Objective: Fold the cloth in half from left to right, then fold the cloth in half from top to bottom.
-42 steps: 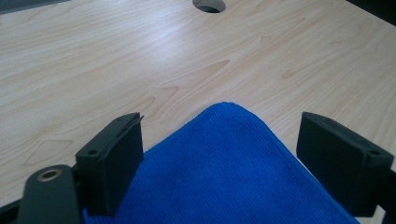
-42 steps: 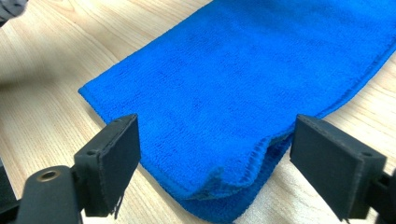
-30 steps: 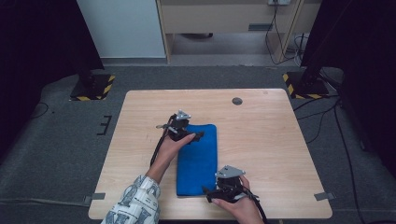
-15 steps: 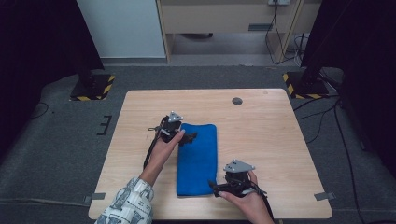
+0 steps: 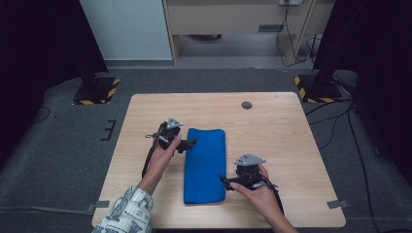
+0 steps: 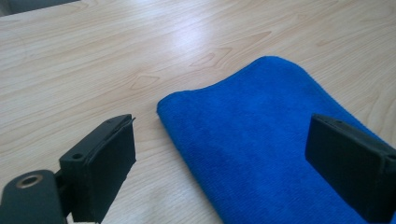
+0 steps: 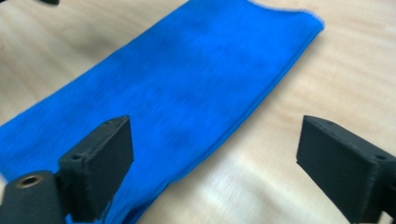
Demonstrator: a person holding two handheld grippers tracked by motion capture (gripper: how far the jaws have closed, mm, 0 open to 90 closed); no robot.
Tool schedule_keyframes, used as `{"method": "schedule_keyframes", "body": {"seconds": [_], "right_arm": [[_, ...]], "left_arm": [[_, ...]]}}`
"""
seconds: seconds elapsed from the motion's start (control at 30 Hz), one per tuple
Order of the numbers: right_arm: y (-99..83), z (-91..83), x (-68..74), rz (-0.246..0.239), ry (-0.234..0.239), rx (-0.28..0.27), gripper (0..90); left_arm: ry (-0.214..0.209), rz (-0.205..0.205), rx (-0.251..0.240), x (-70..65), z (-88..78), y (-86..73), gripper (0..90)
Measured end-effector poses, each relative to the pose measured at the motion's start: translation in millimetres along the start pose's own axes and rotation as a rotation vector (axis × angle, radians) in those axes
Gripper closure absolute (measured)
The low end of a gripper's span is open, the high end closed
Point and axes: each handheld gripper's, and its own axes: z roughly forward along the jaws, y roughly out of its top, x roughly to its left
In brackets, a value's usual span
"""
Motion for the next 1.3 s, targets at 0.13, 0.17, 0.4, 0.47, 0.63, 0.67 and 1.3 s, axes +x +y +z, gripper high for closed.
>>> {"method": "schedule_keyframes", "body": {"seconds": [0.13,0.17,0.4,0.47,0.63,0.67,1.3], "right_arm": [[14.3,10.6,-13.4,-0.003,-0.022,-0.004,14.2],[17.3,13.9,-16.7,0.005,-0.028,-0.005,14.8],[36.0,33.4,-30.0,-0.044,-0.080,0.015,16.7],[39.0,37.8,-30.7,-0.056,-0.083,0.018,16.8],[48.0,46.5,-33.6,-0.063,-0.081,0.023,19.4],[50.8,47.8,-34.5,-0.072,-0.081,0.026,21.1],[103.4,90.5,-70.3,-0.066,-0.064,0.049,50.5]], "left_arm": [[0.011,0.004,-0.004,4.6,-0.9,-1.7,8.2],[0.013,0.006,-0.006,5.6,-1.3,-2.0,8.2],[0.023,-0.001,-0.047,10.8,-6.4,-0.7,8.3],[0.020,-0.003,-0.055,12.0,-8.2,0.0,8.3],[0.009,-0.006,-0.049,15.6,-11.5,3.0,8.2],[0.001,-0.007,-0.044,16.5,-11.8,4.3,8.2],[-0.027,-0.038,0.016,38.6,12.3,13.9,11.5]]}}
